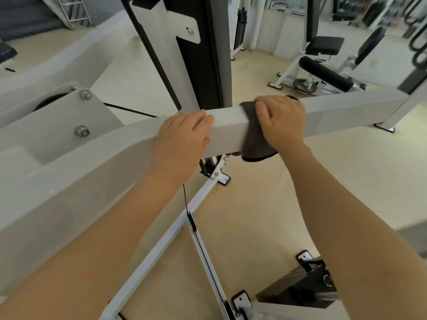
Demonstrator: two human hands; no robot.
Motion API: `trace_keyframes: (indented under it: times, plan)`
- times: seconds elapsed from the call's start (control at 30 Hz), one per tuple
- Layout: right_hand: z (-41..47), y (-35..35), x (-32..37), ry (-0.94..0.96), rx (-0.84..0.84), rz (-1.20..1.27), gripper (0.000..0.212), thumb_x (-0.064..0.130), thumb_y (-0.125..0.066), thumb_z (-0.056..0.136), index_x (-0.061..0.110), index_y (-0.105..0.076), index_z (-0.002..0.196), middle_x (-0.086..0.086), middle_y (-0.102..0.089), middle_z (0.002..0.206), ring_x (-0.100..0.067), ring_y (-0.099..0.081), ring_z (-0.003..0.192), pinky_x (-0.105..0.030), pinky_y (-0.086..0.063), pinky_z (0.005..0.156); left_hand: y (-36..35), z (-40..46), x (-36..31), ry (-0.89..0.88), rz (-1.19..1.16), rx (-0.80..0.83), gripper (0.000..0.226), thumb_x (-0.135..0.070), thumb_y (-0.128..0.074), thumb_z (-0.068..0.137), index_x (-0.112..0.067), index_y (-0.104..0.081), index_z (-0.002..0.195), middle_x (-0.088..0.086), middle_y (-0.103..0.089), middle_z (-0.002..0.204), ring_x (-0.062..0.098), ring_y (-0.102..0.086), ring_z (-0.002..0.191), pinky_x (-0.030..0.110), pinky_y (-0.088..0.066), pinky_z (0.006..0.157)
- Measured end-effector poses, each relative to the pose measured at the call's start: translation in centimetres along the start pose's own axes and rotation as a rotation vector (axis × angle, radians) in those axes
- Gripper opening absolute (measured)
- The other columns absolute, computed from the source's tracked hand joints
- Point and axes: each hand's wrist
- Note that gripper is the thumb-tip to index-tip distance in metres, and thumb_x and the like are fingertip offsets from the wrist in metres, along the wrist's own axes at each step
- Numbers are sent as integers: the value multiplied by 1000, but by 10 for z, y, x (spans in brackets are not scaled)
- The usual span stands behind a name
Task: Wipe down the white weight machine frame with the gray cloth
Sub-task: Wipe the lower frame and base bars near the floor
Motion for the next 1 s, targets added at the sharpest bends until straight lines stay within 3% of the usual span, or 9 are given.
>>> trace_keyframes:
  times: [0.13, 0.37, 0.5, 0.63, 0.77, 0.9, 1.0]
  plan:
    - [3, -4, 14, -128, 44, -52, 48, 32, -24, 88, 16, -67, 101, -5, -67, 104, -28, -55, 101, -35, -31, 89, 11, -10, 0, 45, 79, 30, 35, -7, -58, 85, 0, -55, 120, 21, -53, 127, 40, -45, 121, 49, -37, 96]
    - [-11, -18, 130, 167, 160, -16, 45, 39, -22, 95, 17, -59, 109, 0, -63, 106, -21, -56, 96, -35, -30, 86, 51, -52, 17, 177, 392, -76, 42, -1, -68, 74, -2, -59, 116, 20, -57, 123, 43, -50, 116, 50, -43, 90]
    - [-29, -27, 181, 390, 131, 119, 47, 38, -28, 96, 12, -56, 125, -3, -61, 122, -20, -55, 111, -34, -31, 93, 72, -82, 31, 219, 497, -87, 40, -3, -62, 80, -3, -57, 119, 20, -56, 123, 40, -50, 116, 47, -41, 90]
    - [-38, -33, 164, 513, 90, 72, 53, 43, -41, 94, 12, -44, 137, -7, -52, 135, -25, -49, 122, -37, -28, 101, 77, -104, 35, 331, 498, 43, 45, -7, -57, 85, -5, -47, 128, 16, -53, 125, 35, -49, 114, 44, -34, 91]
    - [-45, -38, 126, 494, 3, -94, 59, 46, -50, 87, 16, -44, 137, -10, -49, 136, -32, -49, 120, -44, -31, 105, 73, -106, 32, 309, 492, -22, 40, -1, -57, 80, -1, -56, 120, 17, -60, 119, 35, -58, 104, 42, -44, 86]
    - [-43, -33, 86, 403, -8, -117, 63, 50, -54, 83, 15, -45, 135, -14, -46, 138, -36, -46, 122, -49, -23, 108, 66, -112, 36, 244, 532, -121, 41, -2, -60, 76, -2, -60, 117, 13, -64, 114, 31, -62, 99, 39, -48, 82]
    - [-48, -27, 46, 223, 23, -106, 70, 52, -55, 83, 14, -38, 139, -17, -34, 145, -41, -32, 131, -52, -10, 111, 65, -113, 37, 245, 513, -146, 42, -1, -61, 75, -2, -60, 117, 13, -64, 115, 32, -62, 98, 40, -48, 83]
Point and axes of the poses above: each hand's wrist, its own z-axis towards the middle knuckle, its own y-axis out of the back of the hand, x = y × z
